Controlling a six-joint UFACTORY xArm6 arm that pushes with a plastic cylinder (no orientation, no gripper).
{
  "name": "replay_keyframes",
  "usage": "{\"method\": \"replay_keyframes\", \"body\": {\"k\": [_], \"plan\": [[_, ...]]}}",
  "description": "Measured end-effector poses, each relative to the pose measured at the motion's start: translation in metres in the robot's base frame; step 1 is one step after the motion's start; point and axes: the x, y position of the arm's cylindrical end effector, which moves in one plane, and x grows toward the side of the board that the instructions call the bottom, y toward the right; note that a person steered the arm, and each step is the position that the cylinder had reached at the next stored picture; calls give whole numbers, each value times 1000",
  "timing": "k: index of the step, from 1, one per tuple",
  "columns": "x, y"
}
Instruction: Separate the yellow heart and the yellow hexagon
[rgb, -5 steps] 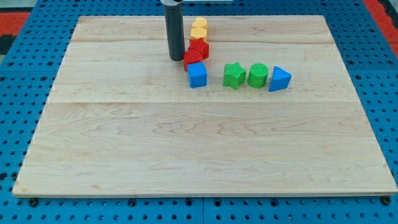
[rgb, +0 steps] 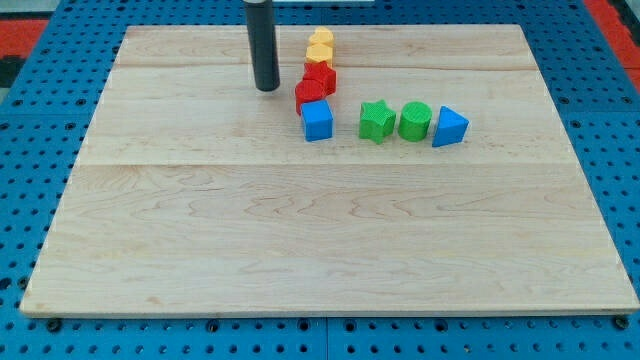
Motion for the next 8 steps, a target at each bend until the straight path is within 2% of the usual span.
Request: {"method": "replay_keyframes", "body": {"k": [2,6,7,8], "plan": [[-77,-10],[-92,1],[-107,27],[-106,92]]}}
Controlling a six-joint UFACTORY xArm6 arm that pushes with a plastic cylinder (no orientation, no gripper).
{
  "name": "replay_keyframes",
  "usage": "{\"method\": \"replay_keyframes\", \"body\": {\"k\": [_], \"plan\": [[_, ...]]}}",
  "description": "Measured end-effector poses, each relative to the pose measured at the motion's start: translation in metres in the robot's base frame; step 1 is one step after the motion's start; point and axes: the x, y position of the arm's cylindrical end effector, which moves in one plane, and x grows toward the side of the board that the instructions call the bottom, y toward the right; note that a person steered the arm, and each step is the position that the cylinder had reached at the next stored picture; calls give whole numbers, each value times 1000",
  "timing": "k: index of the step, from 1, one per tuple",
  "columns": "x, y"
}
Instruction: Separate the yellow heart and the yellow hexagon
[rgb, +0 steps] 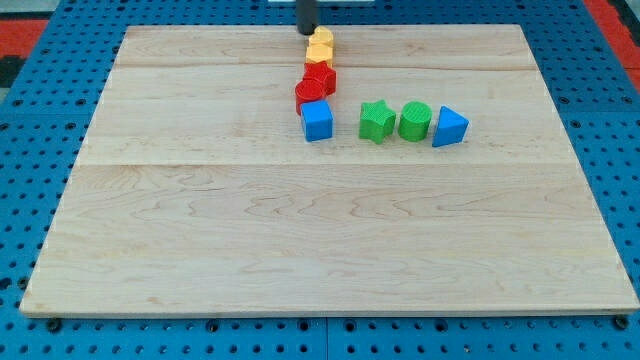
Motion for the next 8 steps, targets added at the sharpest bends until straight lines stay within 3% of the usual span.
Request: {"method": "replay_keyframes", "body": {"k": [2,3,5,6,7,8], "plan": [[20,59],[34,58],[19,58],[23,43],[44,-15],[45,-23]]}}
